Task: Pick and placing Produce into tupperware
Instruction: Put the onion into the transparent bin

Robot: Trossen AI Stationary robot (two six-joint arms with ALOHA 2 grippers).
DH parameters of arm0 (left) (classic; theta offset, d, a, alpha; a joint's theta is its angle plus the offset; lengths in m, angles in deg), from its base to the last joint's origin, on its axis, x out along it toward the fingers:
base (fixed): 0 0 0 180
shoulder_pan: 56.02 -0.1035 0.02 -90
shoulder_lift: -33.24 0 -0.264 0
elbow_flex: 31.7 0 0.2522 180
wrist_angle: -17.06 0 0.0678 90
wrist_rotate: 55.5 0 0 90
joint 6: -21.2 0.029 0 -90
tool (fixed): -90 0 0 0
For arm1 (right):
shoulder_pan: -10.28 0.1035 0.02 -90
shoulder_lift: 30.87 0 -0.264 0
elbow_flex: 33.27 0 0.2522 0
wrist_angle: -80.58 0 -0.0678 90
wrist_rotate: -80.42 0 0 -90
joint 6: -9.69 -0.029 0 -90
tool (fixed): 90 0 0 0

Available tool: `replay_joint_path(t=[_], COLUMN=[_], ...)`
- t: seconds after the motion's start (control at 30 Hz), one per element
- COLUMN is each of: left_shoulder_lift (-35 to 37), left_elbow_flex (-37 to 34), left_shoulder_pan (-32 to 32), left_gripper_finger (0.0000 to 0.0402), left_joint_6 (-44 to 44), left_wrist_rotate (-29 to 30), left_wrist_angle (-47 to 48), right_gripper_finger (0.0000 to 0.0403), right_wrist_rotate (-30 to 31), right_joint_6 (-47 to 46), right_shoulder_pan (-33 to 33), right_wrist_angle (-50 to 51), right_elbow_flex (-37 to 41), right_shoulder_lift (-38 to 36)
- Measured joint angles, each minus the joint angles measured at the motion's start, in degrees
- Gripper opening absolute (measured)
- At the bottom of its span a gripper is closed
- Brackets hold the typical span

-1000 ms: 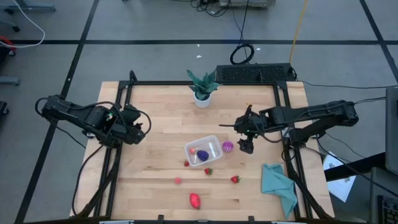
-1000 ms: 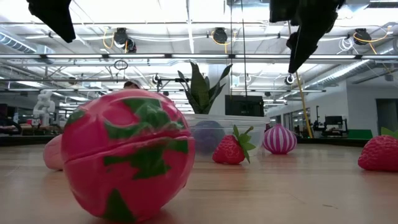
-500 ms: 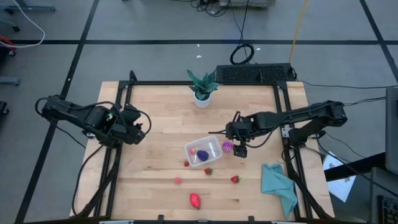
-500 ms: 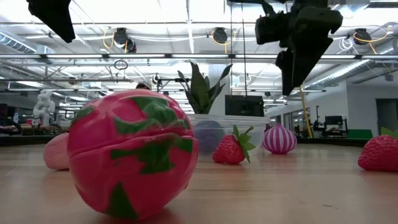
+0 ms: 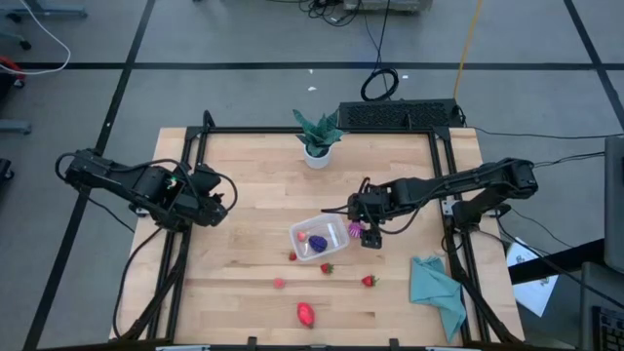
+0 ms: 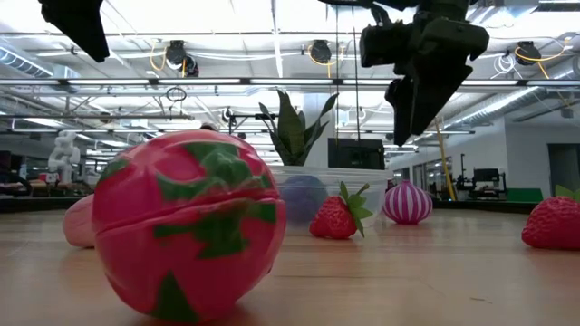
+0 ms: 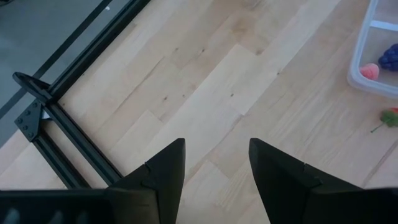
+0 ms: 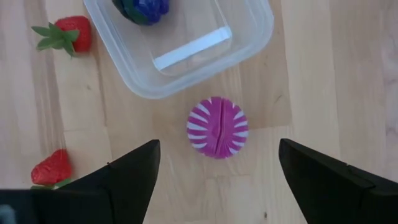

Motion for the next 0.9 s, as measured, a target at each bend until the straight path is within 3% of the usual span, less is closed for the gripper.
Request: replay_joint_path(t=[0.67, 0.9], left_shoulder_lift=[0.02, 0.0], left_elbow_flex=[0.0, 0.0], left_shoulder_pan=[0.0, -0.02], left_gripper_finger=[0.0184, 0.0184], left_joint_6=[-0.04, -0.07], left_wrist_rotate=[-0.02, -0.02], left_wrist_angle=[0.0, 0.0], right_gripper_finger=[0.032, 0.032], right_wrist_rotate=[0.0, 0.22], right_joint_6=[7.55, 0.39], right_shoulder_pan=[-0.07, -0.79], right_wrist_angle=[-2.72, -2.63], right_elbow_flex=[-0.01, 0.0], right_shoulder_lift=[0.0, 0.0])
